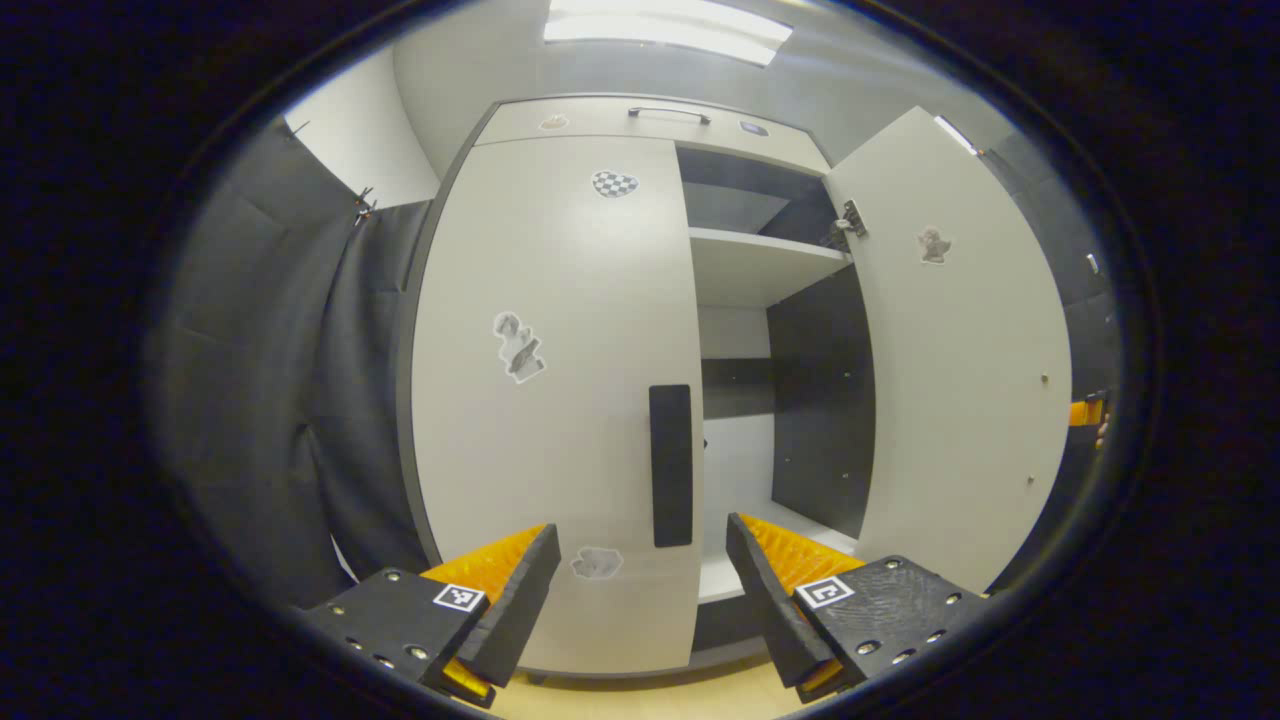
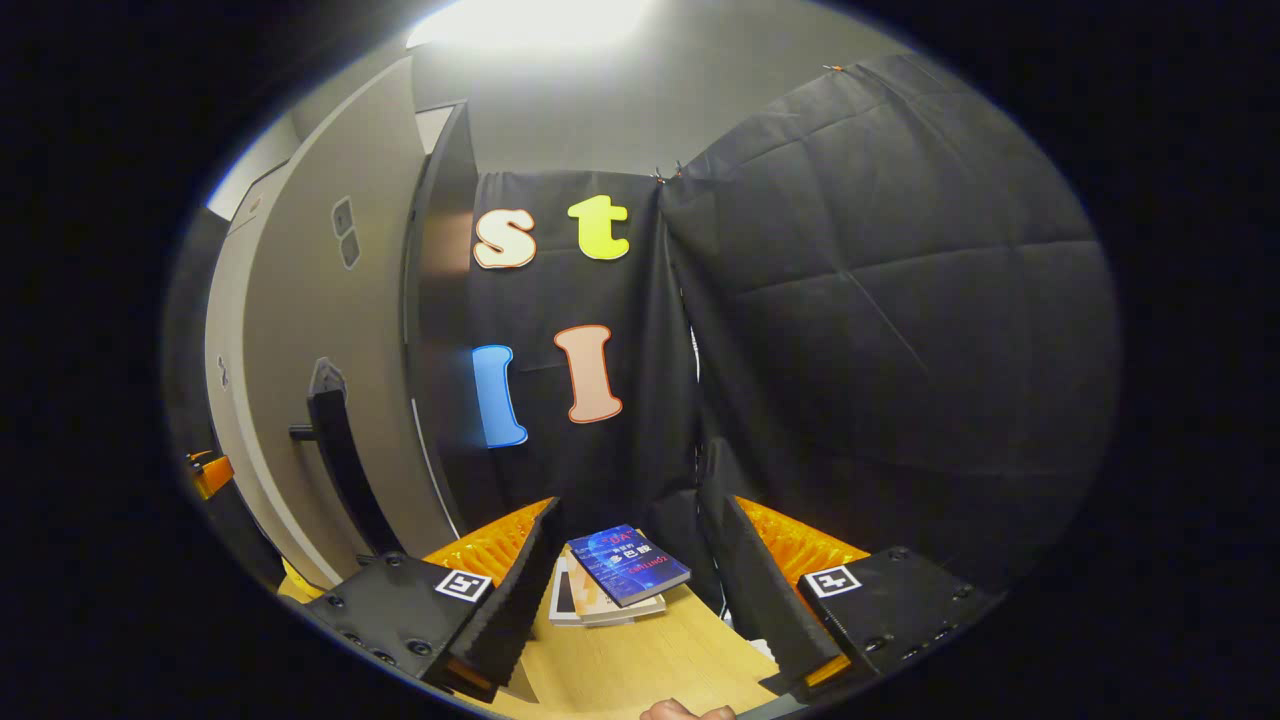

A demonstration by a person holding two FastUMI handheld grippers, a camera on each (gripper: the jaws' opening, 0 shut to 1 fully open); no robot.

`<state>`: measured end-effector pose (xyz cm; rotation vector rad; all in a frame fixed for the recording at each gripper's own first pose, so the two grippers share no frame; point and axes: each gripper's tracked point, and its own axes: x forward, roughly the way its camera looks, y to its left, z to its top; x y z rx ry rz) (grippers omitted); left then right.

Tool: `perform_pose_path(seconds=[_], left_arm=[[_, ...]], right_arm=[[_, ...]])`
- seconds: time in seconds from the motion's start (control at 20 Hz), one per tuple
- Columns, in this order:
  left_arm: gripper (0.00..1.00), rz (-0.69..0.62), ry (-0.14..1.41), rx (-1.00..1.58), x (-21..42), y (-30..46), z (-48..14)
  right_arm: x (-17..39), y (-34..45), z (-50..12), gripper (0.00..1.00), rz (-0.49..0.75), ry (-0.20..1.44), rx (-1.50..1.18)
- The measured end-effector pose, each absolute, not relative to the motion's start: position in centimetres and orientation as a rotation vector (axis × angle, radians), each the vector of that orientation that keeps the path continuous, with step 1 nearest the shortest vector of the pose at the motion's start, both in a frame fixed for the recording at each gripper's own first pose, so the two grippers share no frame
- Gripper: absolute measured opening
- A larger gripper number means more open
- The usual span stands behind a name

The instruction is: Open the right door of the double-door shoe cabinet with the right hand, and open the left door with the left hand.

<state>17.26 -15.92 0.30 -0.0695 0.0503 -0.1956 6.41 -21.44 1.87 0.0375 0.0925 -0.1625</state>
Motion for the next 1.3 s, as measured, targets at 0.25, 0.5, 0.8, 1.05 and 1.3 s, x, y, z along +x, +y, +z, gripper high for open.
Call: perform_pose_path(seconds=[0.25, 0.5, 0.8, 1.05, 1.3], left_arm=[[0.96, -0.121, 0.066, -0.092, 21.3, -16.4, 1.3], [0.97, -0.091, 0.073, -0.113, 23.8, -17.4, 1.6], [0.61, -0.063, 0.099, -0.090, 26.4, -18.8, 1.0], [0.29, -0.035, 0.114, -0.120, 26.8, -19.5, 0.7], [0.25, -0.012, 0.124, -0.098, 26.7, -19.4, 0.5]], right_arm=[[10.3, -23.8, 0.0, 0.98, -0.157, 0.136, 0.040], [13.8, -24.1, -1.0, 0.98, -0.113, 0.152, 0.034], [17.2, -24.4, -2.3, 0.98, -0.071, 0.173, 0.051], [19.3, -24.9, -2.5, 0.98, -0.047, 0.176, 0.082], [22.1, -24.5, -2.4, 0.92, -0.003, 0.181, 0.087]])
